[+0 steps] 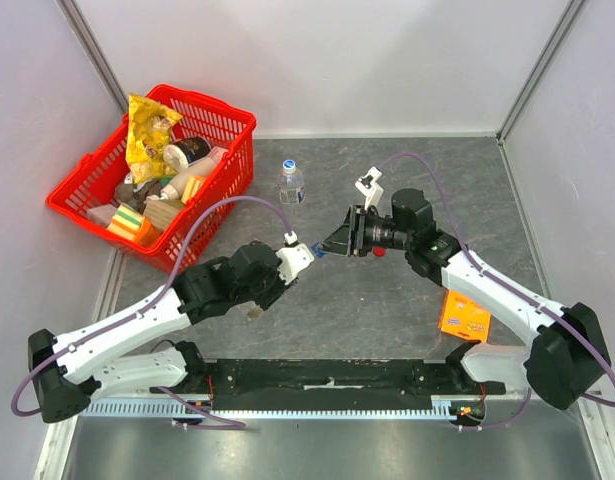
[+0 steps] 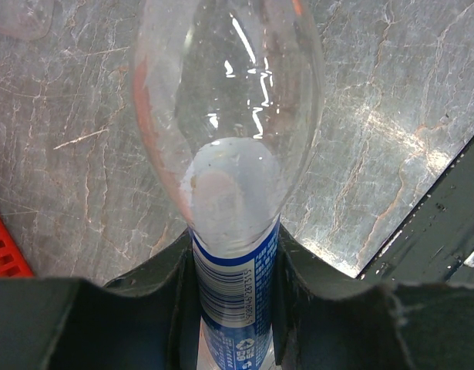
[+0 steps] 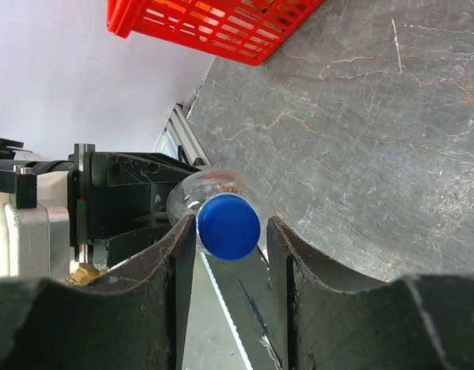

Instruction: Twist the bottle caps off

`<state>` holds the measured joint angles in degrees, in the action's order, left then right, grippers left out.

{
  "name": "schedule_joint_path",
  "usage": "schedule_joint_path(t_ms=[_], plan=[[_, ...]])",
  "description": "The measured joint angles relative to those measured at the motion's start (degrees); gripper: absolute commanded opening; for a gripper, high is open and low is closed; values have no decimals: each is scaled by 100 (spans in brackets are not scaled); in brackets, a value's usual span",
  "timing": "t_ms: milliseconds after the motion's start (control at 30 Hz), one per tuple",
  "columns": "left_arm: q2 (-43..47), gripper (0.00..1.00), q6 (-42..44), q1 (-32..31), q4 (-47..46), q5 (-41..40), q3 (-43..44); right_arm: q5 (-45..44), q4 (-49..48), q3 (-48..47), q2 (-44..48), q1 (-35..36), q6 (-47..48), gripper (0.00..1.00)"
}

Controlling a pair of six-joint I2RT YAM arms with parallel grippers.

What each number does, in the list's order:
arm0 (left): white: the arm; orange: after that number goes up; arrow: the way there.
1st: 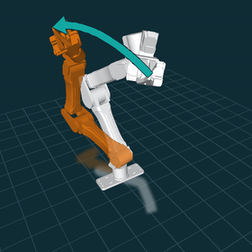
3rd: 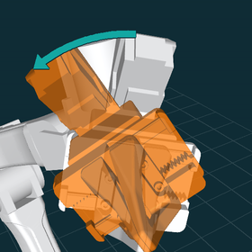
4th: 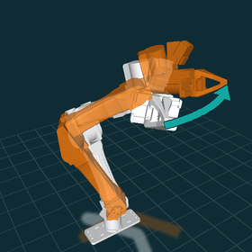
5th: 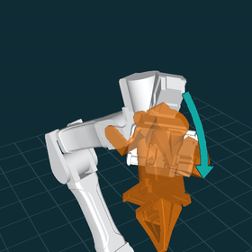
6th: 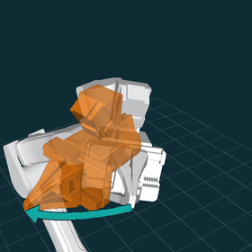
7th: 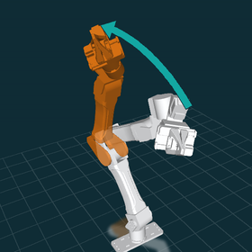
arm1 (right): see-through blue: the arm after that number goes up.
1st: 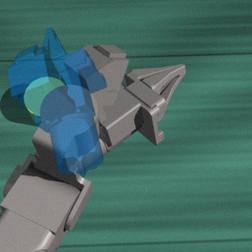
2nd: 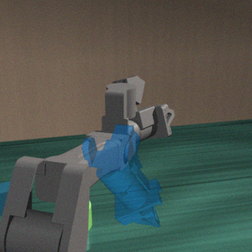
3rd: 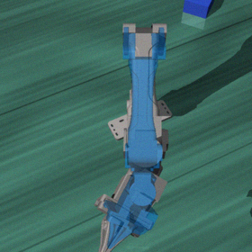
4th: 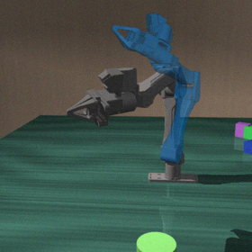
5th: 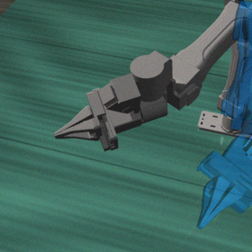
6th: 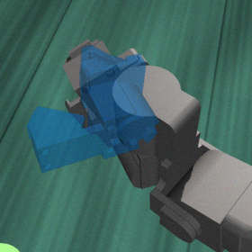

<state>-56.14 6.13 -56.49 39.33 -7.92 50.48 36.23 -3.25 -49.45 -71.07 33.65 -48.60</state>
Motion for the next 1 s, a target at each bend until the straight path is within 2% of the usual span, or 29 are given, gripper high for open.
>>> schedule_joint_path(t_ms=[100,267,300,733,1000], plan=[[-33,10,0,-2,0,4,0,33,-44,22,-4,11,-7,35],[-42,10,0,-2,4,2,0,50,-79,37,-20,17,-7,3],[-42,10,0,-2,4,2,0,48,-90,37,-20,20,-4,0],[-31,8,-2,-2,17,118,7,142,-90,37,42,20,199,0],[92,6,-35,0,17,706,271,258,-227,133,658,0,433,0]])
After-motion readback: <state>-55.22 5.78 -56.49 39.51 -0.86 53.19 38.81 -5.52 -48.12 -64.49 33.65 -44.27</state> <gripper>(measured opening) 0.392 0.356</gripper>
